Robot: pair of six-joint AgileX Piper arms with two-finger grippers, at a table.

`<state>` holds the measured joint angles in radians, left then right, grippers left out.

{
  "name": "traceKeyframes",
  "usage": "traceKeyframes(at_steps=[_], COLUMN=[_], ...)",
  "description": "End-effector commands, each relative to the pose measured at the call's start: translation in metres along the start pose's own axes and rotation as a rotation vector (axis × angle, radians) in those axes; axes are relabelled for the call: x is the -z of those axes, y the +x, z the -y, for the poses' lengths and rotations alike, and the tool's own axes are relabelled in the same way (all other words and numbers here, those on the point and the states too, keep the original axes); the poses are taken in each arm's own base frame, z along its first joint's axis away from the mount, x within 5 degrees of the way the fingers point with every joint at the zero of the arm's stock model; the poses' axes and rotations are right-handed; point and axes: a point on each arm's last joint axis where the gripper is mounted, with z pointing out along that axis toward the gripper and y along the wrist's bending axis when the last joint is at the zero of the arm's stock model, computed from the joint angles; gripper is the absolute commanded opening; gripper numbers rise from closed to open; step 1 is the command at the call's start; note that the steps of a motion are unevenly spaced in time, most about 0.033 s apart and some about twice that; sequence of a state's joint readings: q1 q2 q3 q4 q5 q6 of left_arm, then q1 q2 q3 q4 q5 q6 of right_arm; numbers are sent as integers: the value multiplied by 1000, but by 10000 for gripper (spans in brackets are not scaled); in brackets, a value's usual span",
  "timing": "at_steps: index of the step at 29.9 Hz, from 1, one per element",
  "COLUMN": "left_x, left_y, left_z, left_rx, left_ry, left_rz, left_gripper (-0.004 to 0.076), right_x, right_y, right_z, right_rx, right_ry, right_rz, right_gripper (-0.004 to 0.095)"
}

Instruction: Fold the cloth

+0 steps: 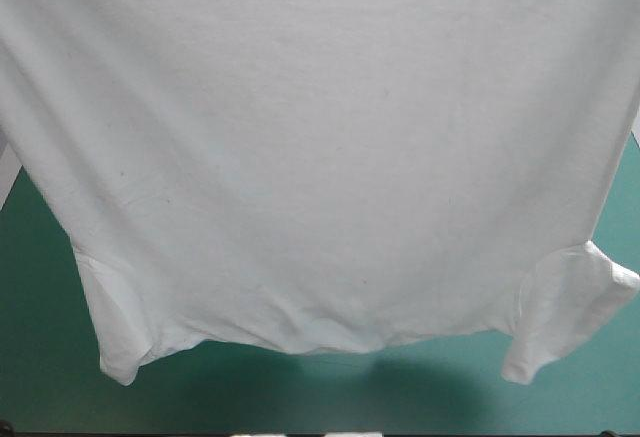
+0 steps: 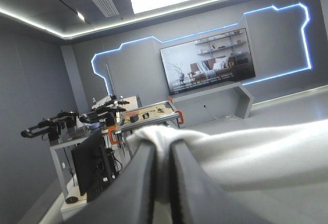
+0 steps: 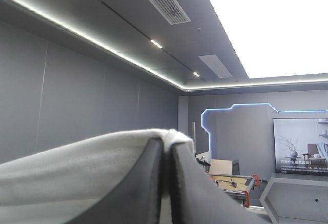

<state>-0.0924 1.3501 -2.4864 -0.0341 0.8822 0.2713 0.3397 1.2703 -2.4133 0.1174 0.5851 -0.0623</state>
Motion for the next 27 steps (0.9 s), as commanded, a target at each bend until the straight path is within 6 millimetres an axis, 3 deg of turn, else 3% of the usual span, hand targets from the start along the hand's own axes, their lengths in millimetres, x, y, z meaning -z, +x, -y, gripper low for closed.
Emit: traceKeyframes(at_steps=[1, 5, 9, 12, 16, 22, 24, 27], left_x=[-30, -71, -101, -110, -102, -100, -107, -124], left_y=[7, 31, 52, 54, 42, 43, 53, 86], left_z=[4, 11, 15, 15, 11, 10, 13, 23], left_rx=[33, 65, 75, 79, 44, -23, -20, 0], left_ry=[13, 33, 31, 19, -7, -15, 4, 67], left_rz=[75, 73, 60, 95, 139, 99, 45, -125], left_gripper=[-9, -9, -9, -9, -9, -9, -9, -9], right_x=[-29, -70, -97, -101, -97, -95, -99, -109], right_y=[20, 64, 90, 88, 75, 82, 104, 165], right_z=[4, 9, 13, 14, 13, 13, 15, 27], right_rx=[11, -8, -42, -70, -57, -36, 43, 67], right_ry=[16, 25, 36, 35, 32, 35, 62, 145], right_rz=[56, 53, 136, 201, 234, 95, -92, -416], right_gripper=[-19, -19, -19, -19, -19, -19, -19, -19])
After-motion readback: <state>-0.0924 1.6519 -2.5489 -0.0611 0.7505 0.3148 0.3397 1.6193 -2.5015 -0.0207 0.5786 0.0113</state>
